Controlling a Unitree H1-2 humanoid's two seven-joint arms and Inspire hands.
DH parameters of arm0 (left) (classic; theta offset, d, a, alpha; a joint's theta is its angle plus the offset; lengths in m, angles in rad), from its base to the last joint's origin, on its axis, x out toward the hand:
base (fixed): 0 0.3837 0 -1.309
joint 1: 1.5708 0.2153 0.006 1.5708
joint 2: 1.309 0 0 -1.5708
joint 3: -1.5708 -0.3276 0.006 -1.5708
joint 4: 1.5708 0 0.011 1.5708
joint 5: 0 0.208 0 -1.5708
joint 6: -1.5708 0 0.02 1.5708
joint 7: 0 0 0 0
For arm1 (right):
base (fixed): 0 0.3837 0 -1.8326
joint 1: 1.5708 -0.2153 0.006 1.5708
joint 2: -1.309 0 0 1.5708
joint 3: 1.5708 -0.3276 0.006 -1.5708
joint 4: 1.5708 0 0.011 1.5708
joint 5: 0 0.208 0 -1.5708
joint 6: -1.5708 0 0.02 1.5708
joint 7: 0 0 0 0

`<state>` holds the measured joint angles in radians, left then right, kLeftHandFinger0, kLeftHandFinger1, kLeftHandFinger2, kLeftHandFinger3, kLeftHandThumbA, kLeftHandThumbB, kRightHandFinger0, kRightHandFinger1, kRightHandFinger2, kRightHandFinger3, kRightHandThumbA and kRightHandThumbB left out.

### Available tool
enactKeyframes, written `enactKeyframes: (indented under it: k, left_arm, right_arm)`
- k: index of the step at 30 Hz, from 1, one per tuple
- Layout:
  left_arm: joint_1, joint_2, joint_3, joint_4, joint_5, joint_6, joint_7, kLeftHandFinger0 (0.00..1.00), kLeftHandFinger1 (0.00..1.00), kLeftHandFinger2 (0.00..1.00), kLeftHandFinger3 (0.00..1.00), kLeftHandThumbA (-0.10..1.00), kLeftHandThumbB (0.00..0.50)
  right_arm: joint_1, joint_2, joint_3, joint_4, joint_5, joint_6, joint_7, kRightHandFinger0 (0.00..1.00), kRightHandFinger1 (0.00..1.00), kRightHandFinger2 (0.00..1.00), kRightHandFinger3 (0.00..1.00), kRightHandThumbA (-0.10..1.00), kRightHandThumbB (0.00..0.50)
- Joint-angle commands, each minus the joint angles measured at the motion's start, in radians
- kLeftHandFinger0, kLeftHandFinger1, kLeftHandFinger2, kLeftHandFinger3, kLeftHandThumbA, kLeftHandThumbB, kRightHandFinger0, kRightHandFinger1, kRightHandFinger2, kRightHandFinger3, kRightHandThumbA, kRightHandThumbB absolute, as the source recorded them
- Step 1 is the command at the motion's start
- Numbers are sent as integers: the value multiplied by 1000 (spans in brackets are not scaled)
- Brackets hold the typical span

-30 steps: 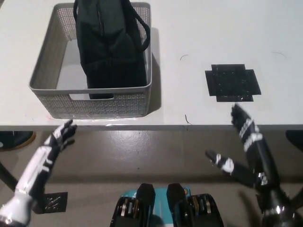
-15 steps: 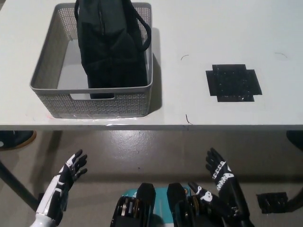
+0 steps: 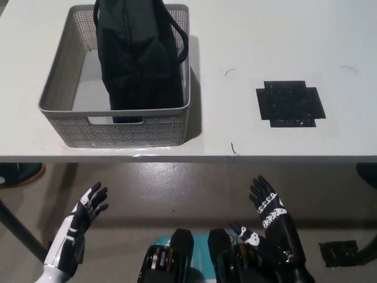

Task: Use both hands to pick up a lunch bag on the right hand side and place it into a container on the left hand side

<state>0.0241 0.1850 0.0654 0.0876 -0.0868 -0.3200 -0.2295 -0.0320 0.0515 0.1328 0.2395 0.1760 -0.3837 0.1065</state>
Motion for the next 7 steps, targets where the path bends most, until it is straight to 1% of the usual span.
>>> enactKeyframes:
  k: [1,4,7]
  left_arm:
    - [-21,8,-1,-13,-22,-47,-1,1000,1000,1000,1000,1000,115]
    - [-22,9,-1,-16,-12,-38,4,1000,1000,1000,1000,1000,119]
    - [-22,10,-2,-15,-12,-42,3,1000,1000,1000,1000,1000,109]
  right_arm:
    - [-29,16,-12,-4,34,-73,37,1000,1000,1000,1000,1000,217]
    - [-31,18,-16,-3,38,-70,40,1000,1000,1000,1000,1000,218]
    - [-31,18,-17,-3,33,-69,40,1000,1000,1000,1000,1000,216]
